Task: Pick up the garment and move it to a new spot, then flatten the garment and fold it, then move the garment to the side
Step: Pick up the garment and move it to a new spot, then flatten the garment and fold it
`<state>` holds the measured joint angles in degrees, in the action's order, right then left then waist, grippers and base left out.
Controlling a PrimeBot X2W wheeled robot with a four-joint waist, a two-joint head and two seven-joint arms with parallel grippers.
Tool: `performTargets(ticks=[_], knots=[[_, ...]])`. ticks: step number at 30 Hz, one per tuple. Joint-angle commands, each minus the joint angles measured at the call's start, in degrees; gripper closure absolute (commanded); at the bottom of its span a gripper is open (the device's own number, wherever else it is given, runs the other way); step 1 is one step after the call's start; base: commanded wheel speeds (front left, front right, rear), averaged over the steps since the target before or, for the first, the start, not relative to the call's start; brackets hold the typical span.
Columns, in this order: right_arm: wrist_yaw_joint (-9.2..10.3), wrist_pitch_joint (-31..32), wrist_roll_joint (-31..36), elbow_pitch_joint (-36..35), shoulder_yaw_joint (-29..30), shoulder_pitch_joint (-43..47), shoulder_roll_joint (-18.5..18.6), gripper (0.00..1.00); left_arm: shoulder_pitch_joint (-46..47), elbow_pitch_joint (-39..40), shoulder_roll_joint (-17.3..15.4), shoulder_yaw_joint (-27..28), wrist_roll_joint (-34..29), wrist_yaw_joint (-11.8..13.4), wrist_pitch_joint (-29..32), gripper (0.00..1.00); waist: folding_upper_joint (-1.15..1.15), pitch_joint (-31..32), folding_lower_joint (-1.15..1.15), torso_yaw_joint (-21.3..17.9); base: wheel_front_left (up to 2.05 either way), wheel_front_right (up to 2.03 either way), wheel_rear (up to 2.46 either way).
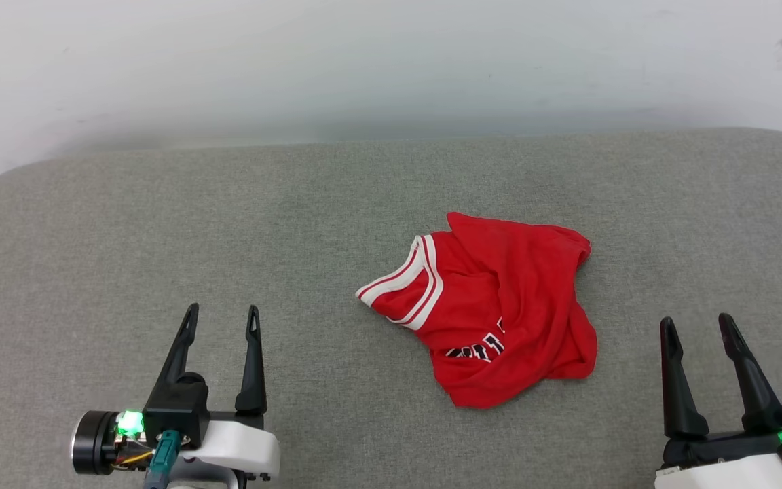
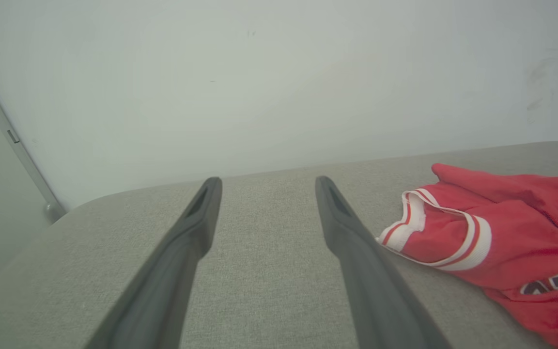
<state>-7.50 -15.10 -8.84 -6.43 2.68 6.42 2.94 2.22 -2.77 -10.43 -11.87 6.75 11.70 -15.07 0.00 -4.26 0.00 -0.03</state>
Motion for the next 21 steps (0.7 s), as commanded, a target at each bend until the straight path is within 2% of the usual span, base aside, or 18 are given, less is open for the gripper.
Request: performTargets(ticks=[1,8,21], knots=[[0.02,-0.1,-0.4,0.3,-0.1,0.9,-0.1,0.00,-0.8,-0.1,0.2,0.5,-0.4,-0.3,-0.1,0.00,0.00,0.1,0.00,0.0,0.00,0.00,0.00],[0.02,-0.1,-0.6,1.2,-0.5,1.8,-0.1,0.00,-2.2,-1.0,2.0,2.3,-2.3,-2.6,-0.1,0.00,0.00,0.9,0.00,0.2,0.00,0.00,0.00],[0.02,-0.1,-0.5,1.7,-0.9,2.1,-0.1,0.00,-2.9,-2.3,4.0,4.6,-3.9,-5.0,-0.1,0.00,0.00,1.2,0.00,0.5,0.00,0.00,0.00]])
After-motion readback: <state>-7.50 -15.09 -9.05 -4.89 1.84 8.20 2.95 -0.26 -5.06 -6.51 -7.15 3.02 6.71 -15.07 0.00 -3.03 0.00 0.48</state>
